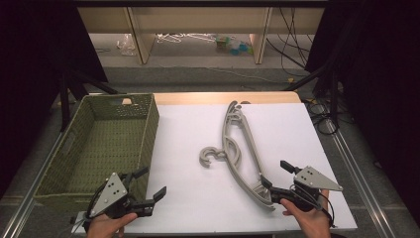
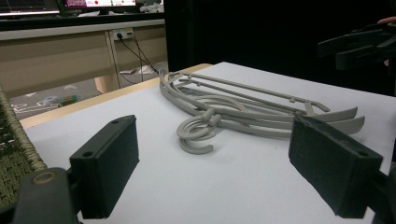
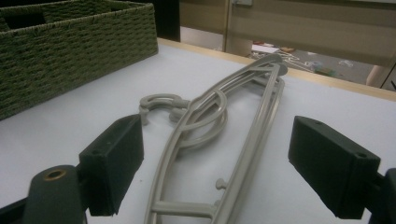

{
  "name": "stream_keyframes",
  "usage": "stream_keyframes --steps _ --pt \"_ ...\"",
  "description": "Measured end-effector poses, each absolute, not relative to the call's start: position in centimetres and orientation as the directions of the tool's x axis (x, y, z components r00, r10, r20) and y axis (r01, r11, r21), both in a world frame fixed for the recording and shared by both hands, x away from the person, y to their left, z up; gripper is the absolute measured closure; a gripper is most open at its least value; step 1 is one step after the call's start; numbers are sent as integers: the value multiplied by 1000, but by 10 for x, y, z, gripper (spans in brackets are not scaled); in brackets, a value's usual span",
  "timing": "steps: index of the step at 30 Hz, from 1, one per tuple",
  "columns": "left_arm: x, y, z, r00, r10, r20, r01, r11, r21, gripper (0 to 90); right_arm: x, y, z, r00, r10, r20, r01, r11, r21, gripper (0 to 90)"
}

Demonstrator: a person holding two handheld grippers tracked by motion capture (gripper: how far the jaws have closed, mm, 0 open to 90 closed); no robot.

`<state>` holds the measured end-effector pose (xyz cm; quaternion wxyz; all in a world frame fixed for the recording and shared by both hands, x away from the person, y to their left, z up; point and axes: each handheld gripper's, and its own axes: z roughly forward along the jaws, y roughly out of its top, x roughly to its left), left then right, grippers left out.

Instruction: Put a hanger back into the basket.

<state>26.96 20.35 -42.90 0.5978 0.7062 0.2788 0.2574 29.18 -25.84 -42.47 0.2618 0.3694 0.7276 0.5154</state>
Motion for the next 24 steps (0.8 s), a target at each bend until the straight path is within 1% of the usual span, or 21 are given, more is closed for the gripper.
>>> stream_keyframes --steps 12,16,20,24 --pt "268 201 -428 715 699 28 84 -126 988 158 294 -255 -426 -597 802 4 276 200 940 178" --pt "266 199 -427 718 695 40 74 -134 988 158 297 -252 -426 -607 795 -4 305 238 922 172" --pt "262 195 -426 724 688 43 72 -138 988 158 299 -248 -425 -620 784 -15 310 262 914 174" --pt "261 191 -428 735 677 44 78 -149 986 157 304 -239 -424 -648 761 -27 318 303 898 195"
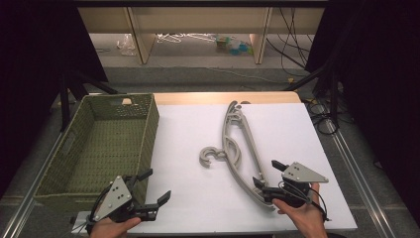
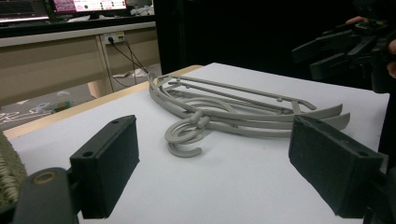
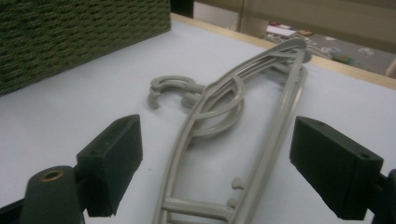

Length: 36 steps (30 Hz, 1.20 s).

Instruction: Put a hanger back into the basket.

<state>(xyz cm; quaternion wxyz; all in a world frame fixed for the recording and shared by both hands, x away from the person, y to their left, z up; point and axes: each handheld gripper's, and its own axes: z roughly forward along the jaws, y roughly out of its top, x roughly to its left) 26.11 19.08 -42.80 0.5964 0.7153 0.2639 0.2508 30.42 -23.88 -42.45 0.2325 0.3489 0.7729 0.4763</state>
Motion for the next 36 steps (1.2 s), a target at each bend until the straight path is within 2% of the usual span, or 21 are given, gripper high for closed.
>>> stream_keyframes --steps 5,10,11,15,18,20,25,36 --pt "261 189 -429 740 671 47 81 -159 984 157 316 -223 -427 -681 731 -48 347 380 858 229" --pt "261 188 -430 742 669 46 82 -159 984 157 331 -207 -431 -695 718 -35 424 449 787 280" --pt "260 188 -430 742 669 43 85 -157 984 157 337 -201 -433 -700 714 -24 463 479 746 308" --pt "261 188 -430 741 670 47 81 -158 984 157 349 -193 -436 -704 710 2 516 509 689 330" --pt "261 188 -430 741 670 47 82 -160 984 157 356 -189 -439 -724 690 -11 504 539 675 346" --pt "261 188 -430 741 670 47 81 -158 984 157 359 -182 -441 -713 701 -3 530 542 652 367" --pt "261 188 -430 741 669 49 78 -160 984 157 375 -166 -442 -739 673 1 554 607 570 444" --pt "262 188 -430 743 668 46 75 -152 986 157 392 -154 -450 -745 665 46 605 645 467 548"
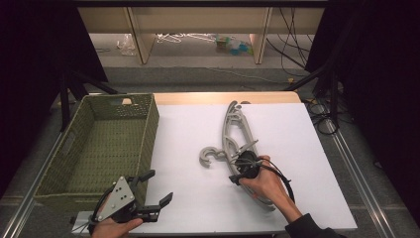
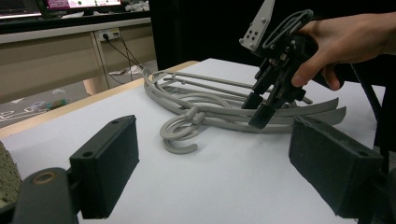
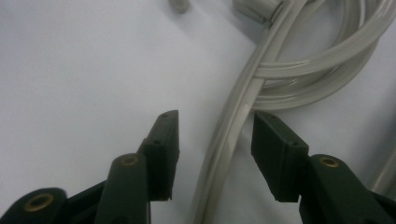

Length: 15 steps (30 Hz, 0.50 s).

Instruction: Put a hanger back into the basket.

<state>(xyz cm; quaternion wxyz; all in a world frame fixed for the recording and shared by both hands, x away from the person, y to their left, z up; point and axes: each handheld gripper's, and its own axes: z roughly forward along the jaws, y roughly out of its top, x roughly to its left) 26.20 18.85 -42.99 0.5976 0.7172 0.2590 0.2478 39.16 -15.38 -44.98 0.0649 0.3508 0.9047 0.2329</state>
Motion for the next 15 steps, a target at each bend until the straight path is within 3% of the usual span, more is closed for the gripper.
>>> stream_keyframes --steps 15 --pt "262 189 -430 741 670 40 87 -156 984 159 402 -155 -451 -728 682 71 643 645 413 699"
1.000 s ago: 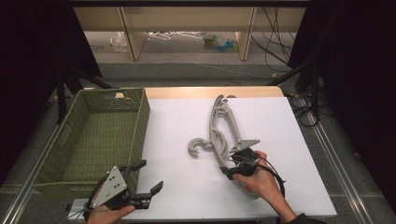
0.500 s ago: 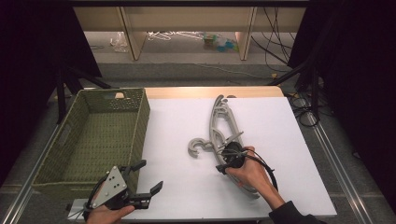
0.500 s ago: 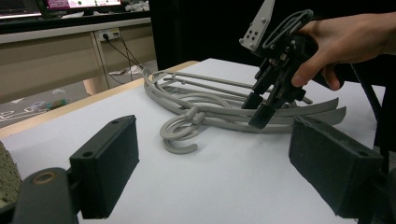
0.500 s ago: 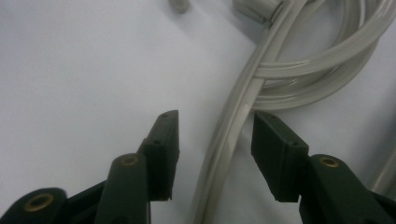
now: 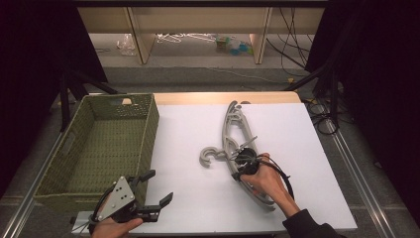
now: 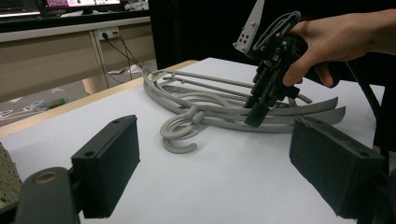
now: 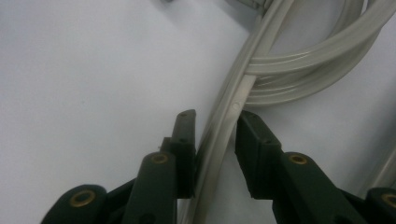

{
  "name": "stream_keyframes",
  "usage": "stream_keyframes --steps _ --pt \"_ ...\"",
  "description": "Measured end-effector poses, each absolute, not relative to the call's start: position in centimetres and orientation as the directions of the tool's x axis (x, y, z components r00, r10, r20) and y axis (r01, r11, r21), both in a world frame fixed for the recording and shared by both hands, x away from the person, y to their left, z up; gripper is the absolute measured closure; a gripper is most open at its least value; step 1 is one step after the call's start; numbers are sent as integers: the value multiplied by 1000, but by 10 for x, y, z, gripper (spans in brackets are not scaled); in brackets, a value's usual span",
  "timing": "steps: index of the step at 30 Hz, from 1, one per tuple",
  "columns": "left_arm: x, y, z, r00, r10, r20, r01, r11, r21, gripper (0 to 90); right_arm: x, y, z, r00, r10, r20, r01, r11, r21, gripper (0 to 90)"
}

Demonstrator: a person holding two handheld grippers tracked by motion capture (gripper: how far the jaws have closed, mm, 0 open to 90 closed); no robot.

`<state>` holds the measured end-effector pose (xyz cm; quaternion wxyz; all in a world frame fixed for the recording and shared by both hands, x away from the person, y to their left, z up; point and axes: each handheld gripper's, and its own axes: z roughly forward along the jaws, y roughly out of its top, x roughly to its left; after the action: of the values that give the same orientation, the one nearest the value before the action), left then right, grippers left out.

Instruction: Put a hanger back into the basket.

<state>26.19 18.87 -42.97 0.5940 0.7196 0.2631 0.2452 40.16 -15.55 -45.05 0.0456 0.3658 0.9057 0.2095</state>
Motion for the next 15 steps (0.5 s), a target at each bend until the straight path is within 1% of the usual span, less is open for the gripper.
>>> stream_keyframes --steps 2,3,4,12,15 --pt "262 189 -430 742 669 41 86 -156 984 158 401 -156 -449 -726 684 69 645 643 412 701" --pt "261 189 -430 743 669 37 90 -154 984 158 401 -156 -448 -727 683 71 645 643 413 725" --pt "262 189 -430 743 668 42 86 -157 984 158 401 -156 -446 -730 679 77 640 641 423 730" --pt "262 189 -429 742 670 40 87 -155 984 159 400 -160 -439 -740 667 83 634 651 419 737" --pt "262 189 -429 742 669 39 89 -155 984 159 398 -160 -433 -739 671 60 628 654 422 740"
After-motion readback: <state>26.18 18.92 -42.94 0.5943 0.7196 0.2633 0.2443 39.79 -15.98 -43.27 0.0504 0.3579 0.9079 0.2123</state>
